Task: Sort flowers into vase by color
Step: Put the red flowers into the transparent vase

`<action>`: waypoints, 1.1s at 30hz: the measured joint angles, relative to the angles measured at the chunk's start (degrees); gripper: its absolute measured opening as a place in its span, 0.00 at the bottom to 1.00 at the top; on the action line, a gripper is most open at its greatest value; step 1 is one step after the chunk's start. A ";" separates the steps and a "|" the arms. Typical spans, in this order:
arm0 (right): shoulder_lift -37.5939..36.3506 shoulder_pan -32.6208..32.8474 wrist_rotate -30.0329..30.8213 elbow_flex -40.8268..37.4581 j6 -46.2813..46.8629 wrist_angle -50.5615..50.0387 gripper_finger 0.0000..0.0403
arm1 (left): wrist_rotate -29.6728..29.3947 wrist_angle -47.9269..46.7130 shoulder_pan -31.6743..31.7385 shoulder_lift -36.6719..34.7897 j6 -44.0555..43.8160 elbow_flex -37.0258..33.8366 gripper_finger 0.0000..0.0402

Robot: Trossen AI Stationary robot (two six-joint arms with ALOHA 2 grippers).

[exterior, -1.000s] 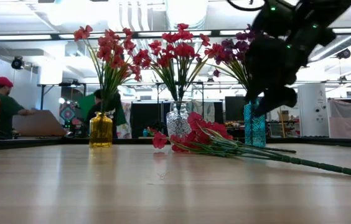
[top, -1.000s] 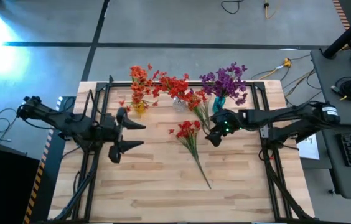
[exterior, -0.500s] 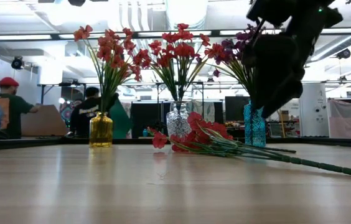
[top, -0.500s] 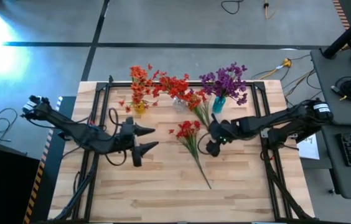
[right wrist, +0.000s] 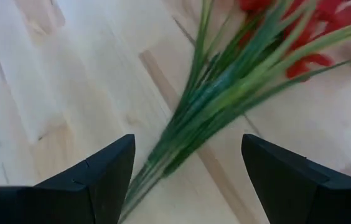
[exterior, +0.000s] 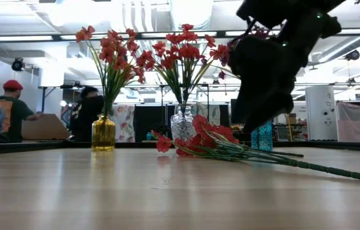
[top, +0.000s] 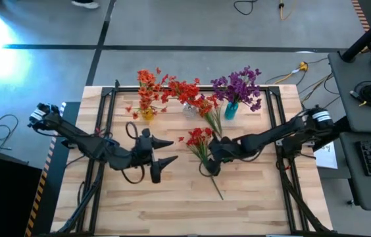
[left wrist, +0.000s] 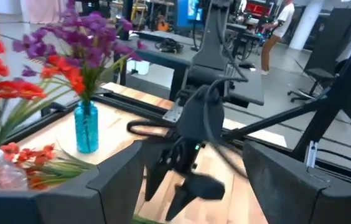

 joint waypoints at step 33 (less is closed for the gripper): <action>22.57 1.09 4.93 22.18 14.65 -18.44 0.35 | 3.47 -29.26 -2.22 7.60 0.44 13.73 0.64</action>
